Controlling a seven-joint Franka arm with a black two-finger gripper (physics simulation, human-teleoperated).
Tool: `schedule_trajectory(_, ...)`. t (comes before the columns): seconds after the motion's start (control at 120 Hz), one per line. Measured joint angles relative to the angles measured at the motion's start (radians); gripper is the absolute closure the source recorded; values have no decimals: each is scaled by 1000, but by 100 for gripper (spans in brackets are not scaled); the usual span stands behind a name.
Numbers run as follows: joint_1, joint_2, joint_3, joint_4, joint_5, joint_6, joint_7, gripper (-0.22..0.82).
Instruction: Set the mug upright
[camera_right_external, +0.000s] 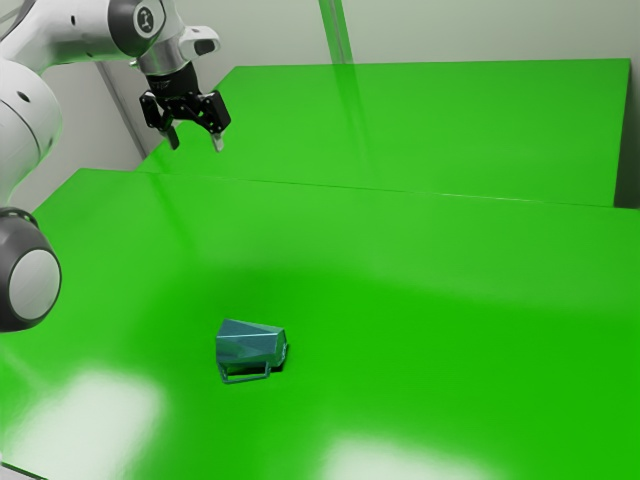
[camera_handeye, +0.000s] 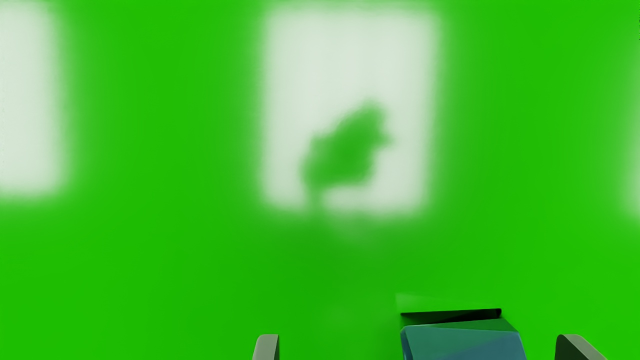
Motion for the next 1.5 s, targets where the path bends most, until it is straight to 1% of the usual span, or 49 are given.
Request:
schedule_trajectory(0.217,0,-12,-1,-3,-5,-6,5,0)
schedule_trajectory(0.3,-18,-28,-7,-41,-24,2,6,0)
schedule_trajectory(0.333,-19,-59,-7,-96,-36,6,6,0)
schedule_trajectory(0.4,-13,-150,9,-250,-85,23,8,0)
schedule_trajectory(0.475,2,-266,20,-435,-147,63,10,0)
schedule_trajectory(0.55,14,-355,34,-579,-200,108,12,0)
schedule_trajectory(0.633,29,-415,47,-700,-244,155,18,0)
schedule_trajectory(0.783,-4,-491,75,-900,-308,244,41,0)
schedule_trajectory(0.908,-10,-511,88,-993,-343,302,68,0)
schedule_trajectory(1.208,-14,-496,91,-1113,-378,413,133,0)
schedule_trajectory(1.5,-14,-478,95,-1169,-381,487,182,0)
